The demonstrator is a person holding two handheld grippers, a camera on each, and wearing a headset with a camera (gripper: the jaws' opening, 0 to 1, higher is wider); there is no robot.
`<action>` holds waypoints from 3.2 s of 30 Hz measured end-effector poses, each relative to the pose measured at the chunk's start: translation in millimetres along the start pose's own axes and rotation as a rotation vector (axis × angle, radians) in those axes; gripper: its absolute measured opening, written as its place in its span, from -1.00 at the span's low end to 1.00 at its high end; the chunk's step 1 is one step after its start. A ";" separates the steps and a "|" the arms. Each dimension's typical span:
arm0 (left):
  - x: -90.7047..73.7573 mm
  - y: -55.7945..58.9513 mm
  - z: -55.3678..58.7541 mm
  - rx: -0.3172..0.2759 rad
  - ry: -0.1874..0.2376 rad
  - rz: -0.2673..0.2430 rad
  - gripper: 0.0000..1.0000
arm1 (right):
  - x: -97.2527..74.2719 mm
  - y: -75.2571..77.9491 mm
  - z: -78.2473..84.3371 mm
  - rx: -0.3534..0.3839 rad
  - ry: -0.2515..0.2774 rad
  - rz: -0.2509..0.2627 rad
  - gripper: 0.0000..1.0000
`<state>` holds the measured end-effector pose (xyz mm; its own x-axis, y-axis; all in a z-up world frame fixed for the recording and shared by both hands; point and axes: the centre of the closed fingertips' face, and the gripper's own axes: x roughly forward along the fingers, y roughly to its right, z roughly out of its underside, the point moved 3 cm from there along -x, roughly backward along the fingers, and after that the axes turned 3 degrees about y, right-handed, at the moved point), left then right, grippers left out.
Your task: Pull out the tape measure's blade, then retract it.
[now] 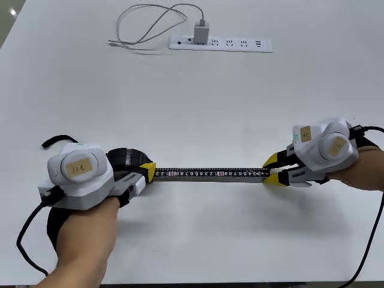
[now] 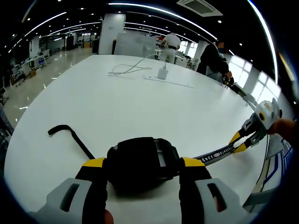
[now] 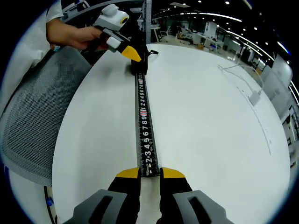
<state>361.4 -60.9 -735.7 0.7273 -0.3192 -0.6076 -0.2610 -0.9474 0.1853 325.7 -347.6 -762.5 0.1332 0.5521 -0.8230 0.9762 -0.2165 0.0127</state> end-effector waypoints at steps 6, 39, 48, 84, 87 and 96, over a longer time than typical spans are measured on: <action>0.1 -0.1 0.2 0.013 -0.003 -0.006 0.16 | -0.3 -0.3 -0.1 0.002 -0.003 0.002 -0.77; 0.3 -2.1 1.4 0.002 -0.028 0.009 0.10 | 1.2 -0.1 -7.5 0.019 0.020 0.001 -0.79; -0.1 -2.8 1.7 -0.013 -0.029 0.015 0.10 | 5.7 1.3 -18.1 0.007 0.035 0.003 -0.79; -1.4 -5.4 0.0 -0.069 -0.020 0.046 0.10 | 38.7 3.2 -64.1 0.001 0.119 -0.029 -0.79; -1.2 -5.7 0.1 -0.073 -0.019 0.047 0.10 | 41.3 2.6 -68.3 -0.001 0.124 -0.030 -0.79; -0.9 -5.9 0.2 -0.076 -0.016 0.051 0.10 | 47.6 2.0 -78.7 -0.002 0.146 -0.038 -0.79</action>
<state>362.1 -55.1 -736.4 0.7041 -0.3672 -0.6078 -0.2480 -0.9292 0.2741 347.5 -258.4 -757.0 0.1198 0.6708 -0.7319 0.9812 -0.1922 -0.0156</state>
